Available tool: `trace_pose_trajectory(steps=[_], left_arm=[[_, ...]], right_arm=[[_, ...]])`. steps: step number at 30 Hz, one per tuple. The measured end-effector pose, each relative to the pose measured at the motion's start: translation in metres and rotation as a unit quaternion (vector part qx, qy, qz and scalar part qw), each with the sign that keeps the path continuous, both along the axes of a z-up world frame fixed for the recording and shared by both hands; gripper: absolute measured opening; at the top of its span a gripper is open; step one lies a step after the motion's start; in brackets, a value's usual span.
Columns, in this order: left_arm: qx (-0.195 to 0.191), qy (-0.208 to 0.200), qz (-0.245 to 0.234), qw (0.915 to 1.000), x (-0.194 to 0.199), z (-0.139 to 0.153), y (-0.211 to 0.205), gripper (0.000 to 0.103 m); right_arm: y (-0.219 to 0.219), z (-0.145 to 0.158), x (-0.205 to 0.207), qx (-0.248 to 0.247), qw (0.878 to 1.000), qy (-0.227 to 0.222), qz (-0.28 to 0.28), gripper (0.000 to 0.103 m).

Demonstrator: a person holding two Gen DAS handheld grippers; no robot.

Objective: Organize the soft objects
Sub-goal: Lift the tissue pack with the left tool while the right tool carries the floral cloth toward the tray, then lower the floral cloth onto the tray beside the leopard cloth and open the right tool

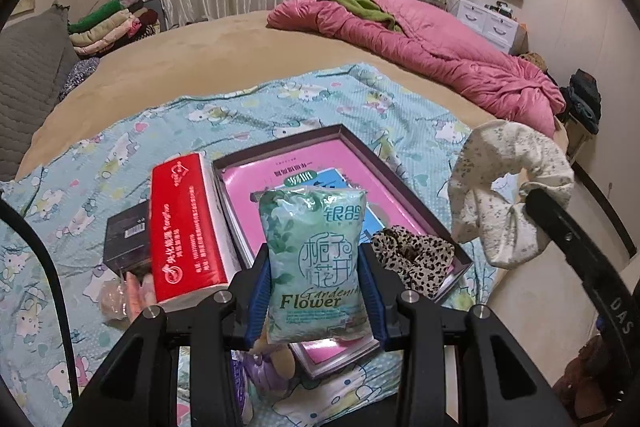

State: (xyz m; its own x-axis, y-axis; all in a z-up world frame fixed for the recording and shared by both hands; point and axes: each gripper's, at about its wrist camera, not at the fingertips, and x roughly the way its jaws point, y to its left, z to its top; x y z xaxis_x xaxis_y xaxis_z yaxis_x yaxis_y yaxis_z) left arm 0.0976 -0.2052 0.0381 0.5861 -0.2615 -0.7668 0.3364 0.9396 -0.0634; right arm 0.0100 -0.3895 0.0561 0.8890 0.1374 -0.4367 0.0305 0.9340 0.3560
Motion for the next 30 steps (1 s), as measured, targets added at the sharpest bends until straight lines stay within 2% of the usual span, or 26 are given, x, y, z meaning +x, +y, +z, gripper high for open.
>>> trace_pose_trajectory(steps=[20,24,30], left_arm=[[0.043,0.05,-0.005,0.9978,0.047,-0.054,-0.025,0.041],[0.053,0.061,-0.009,0.9966,0.054,-0.065,-0.028,0.041],[0.064,0.074,-0.016,0.995,0.057,-0.08,-0.033,0.042]], right_arm=[[-0.016,-0.023,0.008,0.007,1.0,0.026,-0.015,0.006],[-0.018,-0.033,0.013,0.009,0.999,0.046,-0.01,0.006],[-0.014,-0.056,0.026,0.003,0.995,0.1,0.004,0.006]])
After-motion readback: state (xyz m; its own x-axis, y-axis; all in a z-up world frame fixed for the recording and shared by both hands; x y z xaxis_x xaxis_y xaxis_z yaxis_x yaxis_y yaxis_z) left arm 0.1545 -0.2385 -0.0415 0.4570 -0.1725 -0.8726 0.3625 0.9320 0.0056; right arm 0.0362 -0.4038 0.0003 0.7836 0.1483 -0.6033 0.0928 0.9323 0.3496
